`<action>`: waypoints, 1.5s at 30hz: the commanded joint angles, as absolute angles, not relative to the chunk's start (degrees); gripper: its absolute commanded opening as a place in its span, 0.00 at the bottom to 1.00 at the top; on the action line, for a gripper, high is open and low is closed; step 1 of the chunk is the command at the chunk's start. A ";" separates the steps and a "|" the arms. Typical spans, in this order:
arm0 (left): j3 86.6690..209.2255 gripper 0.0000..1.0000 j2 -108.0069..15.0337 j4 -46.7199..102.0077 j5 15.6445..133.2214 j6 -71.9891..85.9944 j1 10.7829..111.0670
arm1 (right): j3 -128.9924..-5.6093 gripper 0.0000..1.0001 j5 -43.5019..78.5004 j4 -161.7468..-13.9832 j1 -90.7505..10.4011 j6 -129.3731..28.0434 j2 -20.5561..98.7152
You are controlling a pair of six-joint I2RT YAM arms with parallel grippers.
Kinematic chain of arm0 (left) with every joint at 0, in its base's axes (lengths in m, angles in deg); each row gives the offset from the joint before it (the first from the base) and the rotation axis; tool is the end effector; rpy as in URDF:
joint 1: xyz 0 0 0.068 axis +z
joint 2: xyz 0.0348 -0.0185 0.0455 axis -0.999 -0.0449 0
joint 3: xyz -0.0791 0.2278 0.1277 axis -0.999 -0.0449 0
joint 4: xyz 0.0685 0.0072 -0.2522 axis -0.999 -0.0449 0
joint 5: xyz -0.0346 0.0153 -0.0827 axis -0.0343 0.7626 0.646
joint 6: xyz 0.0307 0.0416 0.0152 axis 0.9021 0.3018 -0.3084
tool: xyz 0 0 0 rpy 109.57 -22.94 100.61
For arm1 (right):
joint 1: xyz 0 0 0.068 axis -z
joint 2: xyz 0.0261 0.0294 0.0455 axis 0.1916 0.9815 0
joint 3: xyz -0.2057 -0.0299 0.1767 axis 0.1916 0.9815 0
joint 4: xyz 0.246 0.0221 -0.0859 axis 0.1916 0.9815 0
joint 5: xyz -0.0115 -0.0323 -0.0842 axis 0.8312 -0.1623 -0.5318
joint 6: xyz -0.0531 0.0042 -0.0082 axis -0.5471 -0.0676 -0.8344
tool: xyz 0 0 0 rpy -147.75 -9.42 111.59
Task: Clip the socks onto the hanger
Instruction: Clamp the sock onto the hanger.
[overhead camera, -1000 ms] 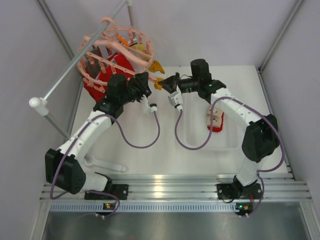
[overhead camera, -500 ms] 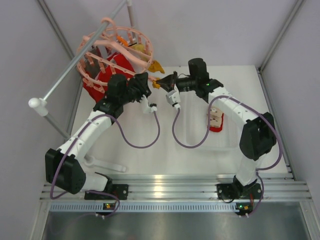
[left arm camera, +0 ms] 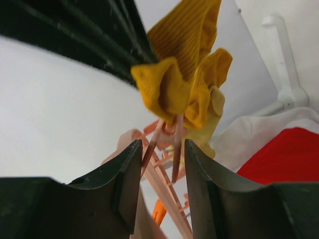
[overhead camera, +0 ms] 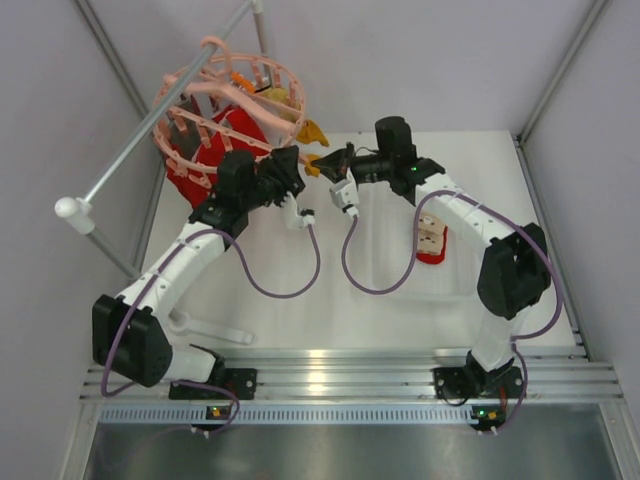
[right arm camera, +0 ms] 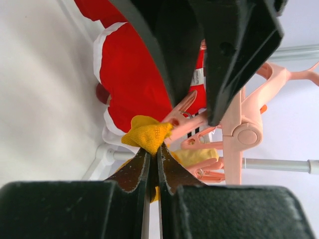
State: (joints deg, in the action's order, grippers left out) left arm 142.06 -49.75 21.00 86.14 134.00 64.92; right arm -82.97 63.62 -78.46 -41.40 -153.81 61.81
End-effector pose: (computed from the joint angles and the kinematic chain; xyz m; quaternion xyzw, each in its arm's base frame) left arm 0.2939 -0.1349 0.3473 0.7756 0.1878 0.3290 0.5049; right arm 0.3505 0.2386 0.3390 -0.7755 0.1082 0.0456 0.6203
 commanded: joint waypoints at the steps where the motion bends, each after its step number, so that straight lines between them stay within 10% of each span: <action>1: 139.85 0.44 -51.85 17.27 92.10 156.22 63.34 | -85.45 0.00 65.14 -80.64 -42.25 -153.63 61.10; 31: 133.61 0.85 -32.61 2.96 97.27 128.28 63.52 | -80.61 0.01 63.47 -93.81 -39.88 -142.05 59.95; 45: 128.95 0.91 -20.92 16.39 98.00 57.38 63.61 | -72.97 0.35 60.40 -104.10 -39.79 -127.01 56.88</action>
State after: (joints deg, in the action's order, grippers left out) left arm 129.27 -22.70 8.94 98.77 79.84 63.39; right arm -74.34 60.49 -98.81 -40.13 -133.81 60.76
